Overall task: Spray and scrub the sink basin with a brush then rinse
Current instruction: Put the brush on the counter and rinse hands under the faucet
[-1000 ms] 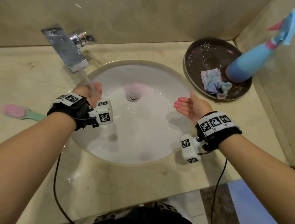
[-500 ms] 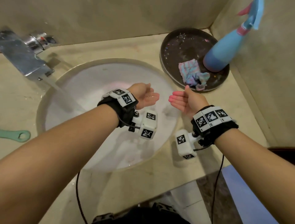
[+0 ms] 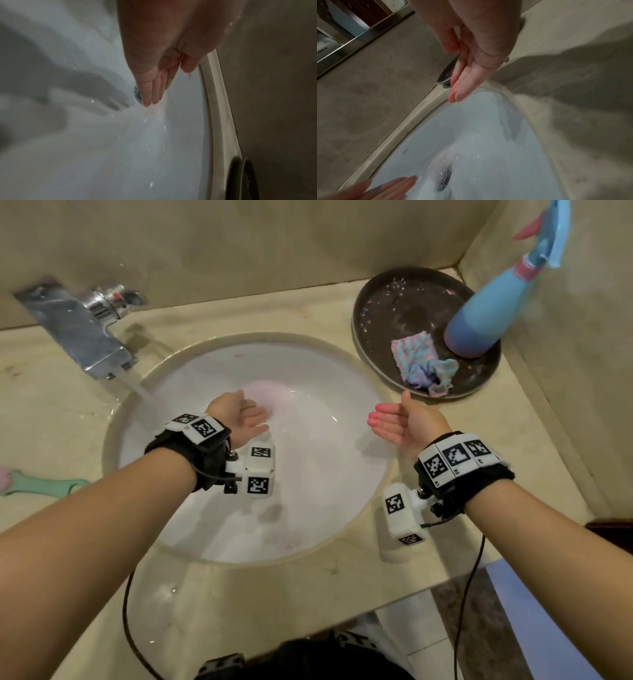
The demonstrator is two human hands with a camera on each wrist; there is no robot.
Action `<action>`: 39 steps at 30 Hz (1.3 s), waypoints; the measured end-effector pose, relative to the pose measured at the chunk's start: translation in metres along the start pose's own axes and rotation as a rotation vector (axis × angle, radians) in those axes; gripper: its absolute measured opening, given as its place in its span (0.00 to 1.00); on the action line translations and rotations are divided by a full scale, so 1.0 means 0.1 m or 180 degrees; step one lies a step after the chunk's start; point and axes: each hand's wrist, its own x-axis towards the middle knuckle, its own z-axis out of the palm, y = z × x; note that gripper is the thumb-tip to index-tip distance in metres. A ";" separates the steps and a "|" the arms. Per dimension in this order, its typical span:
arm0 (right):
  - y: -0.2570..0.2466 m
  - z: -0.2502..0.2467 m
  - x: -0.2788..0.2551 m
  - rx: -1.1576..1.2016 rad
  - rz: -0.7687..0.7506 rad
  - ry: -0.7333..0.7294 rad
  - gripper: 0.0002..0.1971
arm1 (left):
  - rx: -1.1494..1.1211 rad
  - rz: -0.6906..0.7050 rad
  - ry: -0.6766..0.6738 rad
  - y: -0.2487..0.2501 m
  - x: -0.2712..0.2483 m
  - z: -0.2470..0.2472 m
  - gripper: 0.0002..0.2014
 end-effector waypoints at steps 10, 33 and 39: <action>0.08 0.50 0.01 -0.0102 0.0069 -0.0306 0.26 | -0.1668 0.0566 0.0617 0.27 -0.20 -0.86 0.17; -0.12 -0.11 -0.03 0.0259 -0.0021 -0.0066 0.26 | -0.0072 -0.0176 -0.0386 -0.09 0.02 0.96 0.18; -0.10 -0.16 -0.05 0.0288 -0.0036 -0.0020 0.26 | -0.0157 -0.0139 -0.0345 -0.03 0.09 0.67 0.21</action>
